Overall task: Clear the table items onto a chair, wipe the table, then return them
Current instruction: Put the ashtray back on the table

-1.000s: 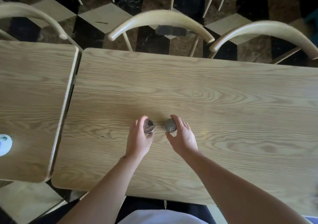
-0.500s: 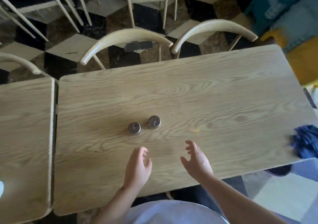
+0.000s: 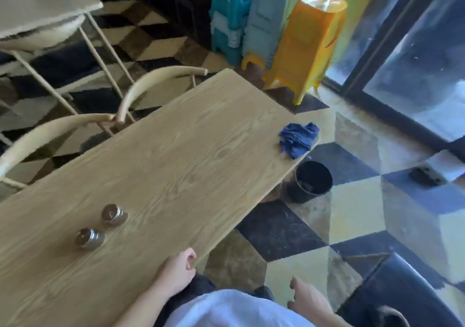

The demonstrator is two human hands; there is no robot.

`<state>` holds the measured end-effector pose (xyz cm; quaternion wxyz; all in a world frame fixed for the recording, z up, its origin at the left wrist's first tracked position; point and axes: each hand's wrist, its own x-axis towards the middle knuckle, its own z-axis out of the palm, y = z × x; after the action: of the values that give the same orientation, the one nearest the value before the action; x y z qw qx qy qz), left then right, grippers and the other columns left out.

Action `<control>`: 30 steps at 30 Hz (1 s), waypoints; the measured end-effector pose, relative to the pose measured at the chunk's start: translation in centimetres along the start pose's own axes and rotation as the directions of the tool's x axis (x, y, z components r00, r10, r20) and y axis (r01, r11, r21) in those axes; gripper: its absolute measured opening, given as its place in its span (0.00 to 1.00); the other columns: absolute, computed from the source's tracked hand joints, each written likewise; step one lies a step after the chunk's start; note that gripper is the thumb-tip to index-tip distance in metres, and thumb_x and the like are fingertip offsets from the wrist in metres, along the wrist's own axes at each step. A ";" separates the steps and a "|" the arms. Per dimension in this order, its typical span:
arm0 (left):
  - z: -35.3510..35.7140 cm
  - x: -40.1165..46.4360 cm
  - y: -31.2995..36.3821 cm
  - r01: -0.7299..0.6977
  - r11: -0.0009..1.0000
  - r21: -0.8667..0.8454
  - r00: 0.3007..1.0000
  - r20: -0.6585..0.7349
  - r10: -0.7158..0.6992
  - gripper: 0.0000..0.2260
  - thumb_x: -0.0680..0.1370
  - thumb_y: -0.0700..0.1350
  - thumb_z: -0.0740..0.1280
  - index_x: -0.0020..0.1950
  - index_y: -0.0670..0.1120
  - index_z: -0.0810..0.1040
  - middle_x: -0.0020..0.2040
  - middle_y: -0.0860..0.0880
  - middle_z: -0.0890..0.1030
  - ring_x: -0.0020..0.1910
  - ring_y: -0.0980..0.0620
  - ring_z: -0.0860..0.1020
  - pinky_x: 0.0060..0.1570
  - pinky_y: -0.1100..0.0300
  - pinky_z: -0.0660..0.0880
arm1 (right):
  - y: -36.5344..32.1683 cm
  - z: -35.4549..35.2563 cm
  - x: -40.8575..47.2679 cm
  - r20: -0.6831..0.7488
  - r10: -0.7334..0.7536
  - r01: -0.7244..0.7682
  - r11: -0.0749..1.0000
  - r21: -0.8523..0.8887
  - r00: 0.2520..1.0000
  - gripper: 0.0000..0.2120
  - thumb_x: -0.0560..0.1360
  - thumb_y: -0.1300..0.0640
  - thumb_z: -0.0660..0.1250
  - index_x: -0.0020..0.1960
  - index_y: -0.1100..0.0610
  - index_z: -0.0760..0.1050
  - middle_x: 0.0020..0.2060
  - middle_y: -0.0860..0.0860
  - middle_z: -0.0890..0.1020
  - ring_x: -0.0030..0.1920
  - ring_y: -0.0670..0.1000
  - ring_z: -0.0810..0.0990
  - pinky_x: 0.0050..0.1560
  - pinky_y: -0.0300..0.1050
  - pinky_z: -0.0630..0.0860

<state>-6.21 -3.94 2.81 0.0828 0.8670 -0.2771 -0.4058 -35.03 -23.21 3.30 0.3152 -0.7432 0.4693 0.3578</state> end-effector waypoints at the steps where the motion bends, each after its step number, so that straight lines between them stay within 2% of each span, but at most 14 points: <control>1: 0.4 0.2 1.3 -0.013 0.999 0.034 1.000 0.028 0.012 0.11 0.71 0.44 0.67 0.43 0.61 0.70 0.37 0.53 0.79 0.34 0.60 0.74 0.40 0.65 0.70 | 1.7 0.7 -0.2 -0.001 0.028 -0.028 0.997 0.066 1.000 0.29 0.72 0.44 0.64 0.71 0.52 0.65 0.64 0.50 0.76 0.62 0.51 0.76 0.59 0.42 0.72; 3: 1.0 0.8 4.1 -0.060 0.993 0.103 0.995 0.088 0.051 0.12 0.69 0.43 0.67 0.43 0.61 0.71 0.39 0.52 0.79 0.36 0.57 0.75 0.41 0.64 0.72 | 4.8 1.6 -0.9 -0.005 0.070 -0.069 0.984 0.165 0.998 0.29 0.73 0.46 0.65 0.71 0.52 0.64 0.66 0.50 0.75 0.64 0.50 0.75 0.61 0.42 0.72; 6: 1.7 1.6 9.2 -0.156 0.970 0.189 0.980 0.153 0.128 0.11 0.71 0.39 0.68 0.46 0.56 0.74 0.39 0.52 0.79 0.36 0.55 0.74 0.34 0.70 0.67 | 8.4 2.0 -2.7 0.022 0.140 -0.142 0.960 0.240 0.990 0.22 0.73 0.50 0.64 0.65 0.52 0.68 0.60 0.50 0.78 0.59 0.51 0.77 0.55 0.44 0.75; 9: 2.6 2.3 14.6 -0.249 0.938 0.242 0.962 0.176 0.210 0.09 0.71 0.38 0.67 0.49 0.49 0.76 0.39 0.53 0.77 0.36 0.55 0.72 0.31 0.70 0.66 | 11.2 2.3 -4.1 0.034 0.207 -0.206 0.917 0.341 0.978 0.23 0.70 0.50 0.62 0.65 0.52 0.69 0.59 0.50 0.78 0.59 0.53 0.78 0.56 0.45 0.75; 12: 3.3 3.2 19.5 -0.340 0.879 0.333 0.919 0.314 0.237 0.13 0.70 0.40 0.67 0.53 0.49 0.77 0.41 0.53 0.78 0.37 0.58 0.73 0.34 0.66 0.69 | 13.4 3.5 -4.3 0.050 0.266 -0.253 0.820 0.513 0.963 0.32 0.64 0.45 0.56 0.66 0.51 0.69 0.61 0.51 0.78 0.61 0.57 0.76 0.60 0.49 0.74; 15: 4.0 5.0 23.8 -0.434 0.783 0.447 0.850 0.492 0.190 0.17 0.68 0.44 0.70 0.56 0.52 0.77 0.46 0.55 0.80 0.46 0.57 0.78 0.44 0.63 0.76 | 14.7 5.5 -3.7 0.050 0.310 -0.259 0.683 0.682 0.949 0.36 0.68 0.31 0.55 0.70 0.48 0.68 0.65 0.49 0.75 0.66 0.54 0.73 0.65 0.47 0.69; 16: 4.2 5.8 25.1 -0.456 0.756 0.470 0.834 0.523 0.177 0.16 0.67 0.45 0.71 0.55 0.53 0.77 0.46 0.55 0.81 0.46 0.57 0.79 0.43 0.63 0.76 | 14.8 5.2 -4.1 0.026 0.316 -0.230 0.630 0.742 0.948 0.31 0.73 0.33 0.58 0.69 0.49 0.69 0.62 0.47 0.75 0.64 0.50 0.73 0.65 0.44 0.68; 18: 4.7 7.5 27.8 -0.504 0.704 0.501 0.814 0.548 0.193 0.16 0.66 0.46 0.71 0.53 0.53 0.77 0.45 0.55 0.81 0.45 0.57 0.79 0.42 0.63 0.76 | 15.2 4.0 -5.0 -0.005 0.356 -0.192 0.515 0.835 0.934 0.10 0.81 0.52 0.62 0.61 0.54 0.70 0.55 0.48 0.74 0.56 0.48 0.72 0.60 0.42 0.69; 19: 5.0 8.5 29.2 -0.532 0.681 0.503 0.804 0.553 0.219 0.15 0.66 0.47 0.71 0.52 0.53 0.77 0.43 0.54 0.81 0.44 0.57 0.79 0.44 0.62 0.76 | 15.8 3.6 -4.8 -0.047 0.395 -0.191 0.539 0.821 0.917 0.05 0.83 0.62 0.60 0.58 0.56 0.69 0.53 0.48 0.72 0.53 0.48 0.71 0.58 0.43 0.69; 20: 5.3 9.5 30.7 -0.560 0.656 0.506 0.791 0.562 0.242 0.14 0.66 0.47 0.70 0.51 0.53 0.78 0.42 0.54 0.81 0.43 0.57 0.79 0.45 0.61 0.76 | 16.4 3.3 -4.5 -0.085 0.431 -0.187 0.549 0.815 0.898 0.08 0.82 0.67 0.58 0.57 0.56 0.68 0.52 0.46 0.71 0.52 0.47 0.71 0.57 0.43 0.69; 21: 5.6 10.5 32.2 -0.592 0.625 0.509 0.772 0.579 0.261 0.13 0.67 0.46 0.69 0.50 0.53 0.77 0.42 0.54 0.81 0.43 0.56 0.79 0.45 0.61 0.76 | 16.8 3.2 -4.1 -0.040 0.428 -0.190 0.481 0.856 0.903 0.10 0.82 0.67 0.58 0.57 0.54 0.70 0.51 0.45 0.70 0.50 0.46 0.71 0.57 0.43 0.68; 23: 6.3 12.0 35.4 -0.665 0.542 0.514 0.722 0.628 0.290 0.10 0.68 0.44 0.66 0.47 0.55 0.76 0.41 0.54 0.81 0.43 0.55 0.79 0.47 0.60 0.76 | 16.4 2.5 -3.4 0.092 0.449 -0.259 0.325 0.910 0.889 0.05 0.81 0.57 0.61 0.51 0.53 0.76 0.46 0.46 0.74 0.49 0.46 0.72 0.57 0.41 0.68; 26: 7.5 13.4 39.5 -0.739 0.435 0.514 0.657 0.691 0.301 0.11 0.71 0.42 0.63 0.50 0.52 0.77 0.42 0.54 0.81 0.45 0.53 0.79 0.48 0.57 0.77 | 15.3 0.1 -3.4 0.183 0.485 -0.323 0.221 0.920 0.855 0.04 0.73 0.51 0.60 0.40 0.44 0.66 0.41 0.41 0.72 0.51 0.48 0.72 0.51 0.39 0.69; 30: 9.4 15.3 43.1 -0.788 0.344 0.511 0.602 0.756 0.255 0.12 0.69 0.42 0.62 0.50 0.52 0.77 0.43 0.54 0.81 0.45 0.53 0.78 0.47 0.56 0.77 | 14.9 -1.1 -2.4 0.292 0.584 -0.356 -0.004 0.934 0.758 0.04 0.71 0.51 0.66 0.44 0.49 0.72 0.47 0.47 0.80 0.53 0.51 0.77 0.50 0.44 0.74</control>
<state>-23.14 -47.41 2.44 -0.2781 0.4920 -0.7182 -0.4059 -49.24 -28.33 3.88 0.5214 -0.1983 0.8300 -0.0044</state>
